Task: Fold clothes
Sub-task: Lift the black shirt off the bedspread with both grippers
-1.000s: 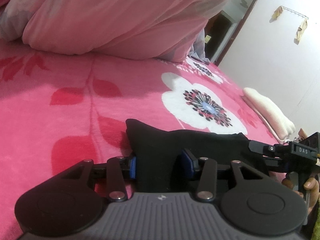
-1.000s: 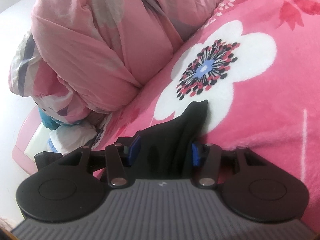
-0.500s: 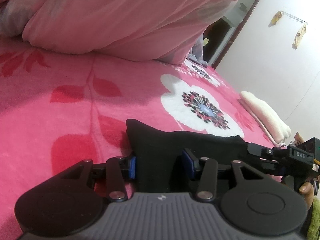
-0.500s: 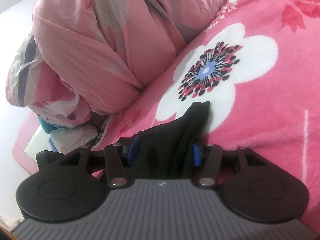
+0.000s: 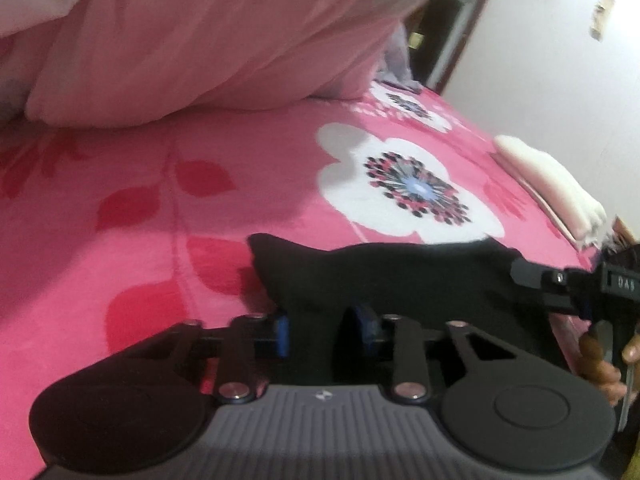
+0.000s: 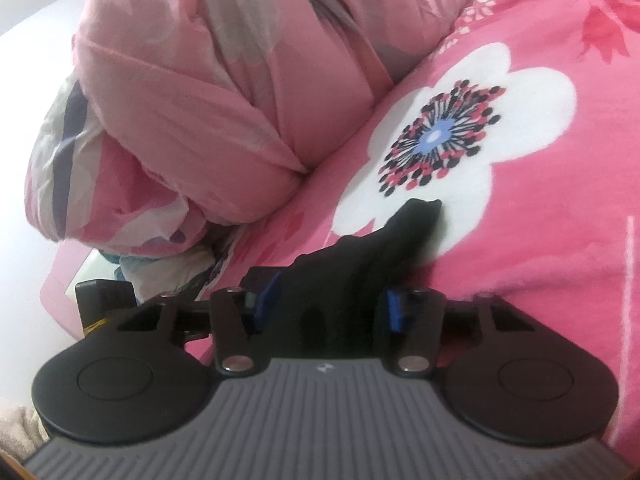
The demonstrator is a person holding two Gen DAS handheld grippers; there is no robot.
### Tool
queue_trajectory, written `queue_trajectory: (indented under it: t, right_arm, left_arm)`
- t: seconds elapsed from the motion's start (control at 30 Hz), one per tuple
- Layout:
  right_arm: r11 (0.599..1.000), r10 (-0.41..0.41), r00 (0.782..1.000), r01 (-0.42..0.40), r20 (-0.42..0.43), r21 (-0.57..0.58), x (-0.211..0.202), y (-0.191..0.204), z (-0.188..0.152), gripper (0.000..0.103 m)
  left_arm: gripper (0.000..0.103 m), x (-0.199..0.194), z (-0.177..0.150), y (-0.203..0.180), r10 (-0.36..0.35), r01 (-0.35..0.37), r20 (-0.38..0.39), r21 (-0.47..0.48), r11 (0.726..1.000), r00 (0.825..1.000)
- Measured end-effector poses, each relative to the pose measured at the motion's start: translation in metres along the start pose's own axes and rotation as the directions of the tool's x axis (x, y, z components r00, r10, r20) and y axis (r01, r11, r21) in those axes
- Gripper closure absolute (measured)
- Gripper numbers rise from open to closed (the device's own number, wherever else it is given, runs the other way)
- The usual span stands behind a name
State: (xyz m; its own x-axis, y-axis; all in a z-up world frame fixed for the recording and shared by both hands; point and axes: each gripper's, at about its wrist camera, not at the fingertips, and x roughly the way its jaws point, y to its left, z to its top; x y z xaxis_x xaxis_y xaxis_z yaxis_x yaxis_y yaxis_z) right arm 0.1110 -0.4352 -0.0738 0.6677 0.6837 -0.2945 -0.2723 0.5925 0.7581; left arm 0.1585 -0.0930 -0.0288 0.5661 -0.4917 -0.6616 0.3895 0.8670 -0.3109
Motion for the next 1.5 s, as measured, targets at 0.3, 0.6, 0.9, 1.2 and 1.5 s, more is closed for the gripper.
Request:
queue_trajectory:
  t: [0.3,0.6,0.9,1.2,1.5]
  right_arm:
    - [1.000,0.000,1.000,0.000,0.006,-0.022,-0.001,0.006,-0.002,0.093]
    - [0.993,-0.039,0.995,0.049,0.095,-0.107,-0.020,0.033,-0.001,0.095]
    - [0.965,-0.104,0.970,0.152,0.221,-0.213,-0.063,0.090,-0.011,0.095]
    - [0.916,-0.152,0.923,0.266,0.353,-0.302,-0.112,0.154,-0.025,0.096]
    - [0.901,-0.138,0.848,0.322,0.512,-0.291,-0.185,0.189,-0.028,0.096]
  left_arm:
    - [0.097,-0.006,-0.004,0.001,0.022,-0.021,0.030,-0.042,0.999,0.999]
    - [0.098,-0.040,0.002,-0.017,0.032,-0.029,0.129,-0.030,0.999,0.991]
    - [0.098,-0.100,0.002,-0.045,-0.010,0.005,0.260,0.020,1.000,0.965]
    - [0.098,-0.168,-0.008,-0.083,-0.094,0.068,0.401,0.078,0.995,0.911]
    - [0.099,-0.207,0.003,-0.137,-0.226,0.168,0.475,0.162,0.972,0.851]
